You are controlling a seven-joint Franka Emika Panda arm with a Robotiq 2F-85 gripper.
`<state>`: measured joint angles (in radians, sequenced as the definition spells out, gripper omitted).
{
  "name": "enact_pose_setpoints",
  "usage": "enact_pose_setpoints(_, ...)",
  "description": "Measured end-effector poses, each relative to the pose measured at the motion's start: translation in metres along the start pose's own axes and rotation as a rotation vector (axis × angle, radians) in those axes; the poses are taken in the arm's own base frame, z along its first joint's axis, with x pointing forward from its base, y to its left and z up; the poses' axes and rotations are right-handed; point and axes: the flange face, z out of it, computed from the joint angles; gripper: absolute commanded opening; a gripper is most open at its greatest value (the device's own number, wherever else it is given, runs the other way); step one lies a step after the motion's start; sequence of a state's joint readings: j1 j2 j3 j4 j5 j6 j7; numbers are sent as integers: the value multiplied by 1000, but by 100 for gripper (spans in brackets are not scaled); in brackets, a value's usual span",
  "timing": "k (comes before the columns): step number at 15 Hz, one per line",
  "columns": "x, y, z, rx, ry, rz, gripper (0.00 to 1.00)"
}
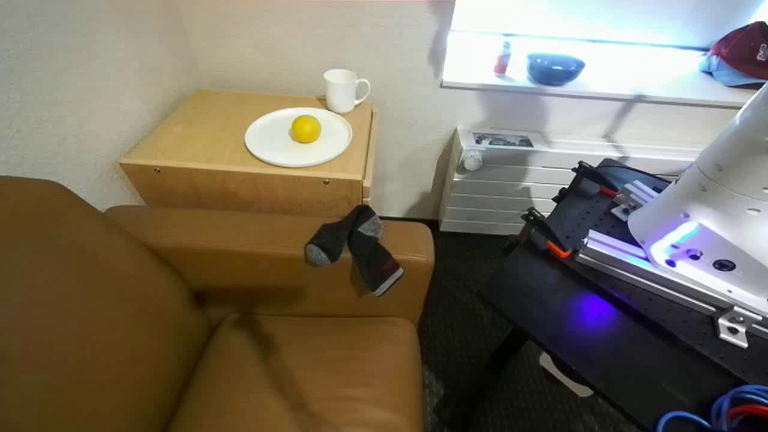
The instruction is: Open the top drawer of the cabinet
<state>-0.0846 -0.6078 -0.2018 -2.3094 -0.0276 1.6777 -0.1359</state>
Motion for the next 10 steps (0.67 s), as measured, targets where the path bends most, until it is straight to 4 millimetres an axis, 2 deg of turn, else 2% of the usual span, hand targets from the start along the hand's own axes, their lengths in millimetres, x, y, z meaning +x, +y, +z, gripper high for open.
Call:
enact_pose_setpoints(3,1,-2,3,14,-5,1,100)
enact_pose_setpoints(4,6,-6,12,43,-23,1,100)
enact_pose_setpoints(6,27,-23,44,100,-71,26,100)
enact_pose_setpoints(10,79,-68,128,142,-144,171,100)
